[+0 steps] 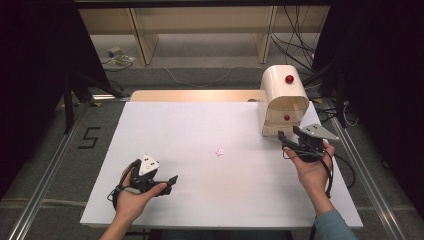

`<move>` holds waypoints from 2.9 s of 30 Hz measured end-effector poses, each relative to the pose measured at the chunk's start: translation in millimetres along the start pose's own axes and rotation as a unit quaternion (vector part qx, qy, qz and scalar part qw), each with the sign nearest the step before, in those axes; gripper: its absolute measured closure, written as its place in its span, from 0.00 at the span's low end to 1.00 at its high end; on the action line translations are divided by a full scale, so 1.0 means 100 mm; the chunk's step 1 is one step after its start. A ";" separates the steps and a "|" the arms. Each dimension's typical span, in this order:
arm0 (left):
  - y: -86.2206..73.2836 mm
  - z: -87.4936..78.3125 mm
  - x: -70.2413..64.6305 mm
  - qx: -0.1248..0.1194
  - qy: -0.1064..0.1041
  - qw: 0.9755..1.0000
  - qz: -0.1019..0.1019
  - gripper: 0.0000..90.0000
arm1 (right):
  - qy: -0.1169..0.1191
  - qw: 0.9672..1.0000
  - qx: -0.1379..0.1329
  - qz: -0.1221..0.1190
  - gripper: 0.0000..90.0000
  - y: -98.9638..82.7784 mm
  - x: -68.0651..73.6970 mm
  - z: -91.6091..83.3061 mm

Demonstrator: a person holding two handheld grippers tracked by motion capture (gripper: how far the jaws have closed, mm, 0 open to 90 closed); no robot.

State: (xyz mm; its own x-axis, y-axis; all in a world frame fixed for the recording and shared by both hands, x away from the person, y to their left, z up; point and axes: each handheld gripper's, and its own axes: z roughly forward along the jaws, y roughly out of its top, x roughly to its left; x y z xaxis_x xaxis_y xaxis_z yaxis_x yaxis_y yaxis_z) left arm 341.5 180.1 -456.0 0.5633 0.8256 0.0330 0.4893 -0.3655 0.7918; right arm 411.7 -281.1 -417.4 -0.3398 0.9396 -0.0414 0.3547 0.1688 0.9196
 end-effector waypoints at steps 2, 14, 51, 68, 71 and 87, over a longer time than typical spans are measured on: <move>0.00 0.00 0.00 0.002 0.000 1.000 0.000 0.20 | -0.005 1.000 -0.002 0.000 0.48 0.02 -0.01 0.02; -0.01 -0.01 0.01 0.000 0.000 1.000 -0.004 0.20 | -0.028 0.999 -0.021 -0.002 0.57 0.12 -0.05 0.13; -0.01 -0.02 0.02 0.000 0.001 1.000 -0.005 0.20 | -0.077 0.997 -0.030 -0.001 0.77 0.15 -0.01 0.29; -0.02 -0.02 0.02 0.002 0.001 1.000 -0.004 0.20 | -0.084 0.996 -0.033 -0.002 0.82 0.15 0.01 0.30; -0.01 -0.02 0.02 0.002 0.002 1.000 -0.001 0.20 | -0.084 0.996 -0.034 -0.001 0.82 0.15 0.01 0.29; -0.02 -0.02 0.02 0.002 0.004 1.000 -0.002 0.20 | -0.084 0.996 -0.034 0.001 0.82 0.14 0.01 0.27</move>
State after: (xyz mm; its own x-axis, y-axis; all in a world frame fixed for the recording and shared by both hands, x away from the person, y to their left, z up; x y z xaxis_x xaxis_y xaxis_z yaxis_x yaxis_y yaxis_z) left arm 340.5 183.2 -455.9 0.5558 0.8306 0.0343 0.4950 -0.3638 0.7891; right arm 439.7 -269.8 -414.9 -0.1866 0.9774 -0.0994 0.2933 0.1519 0.9439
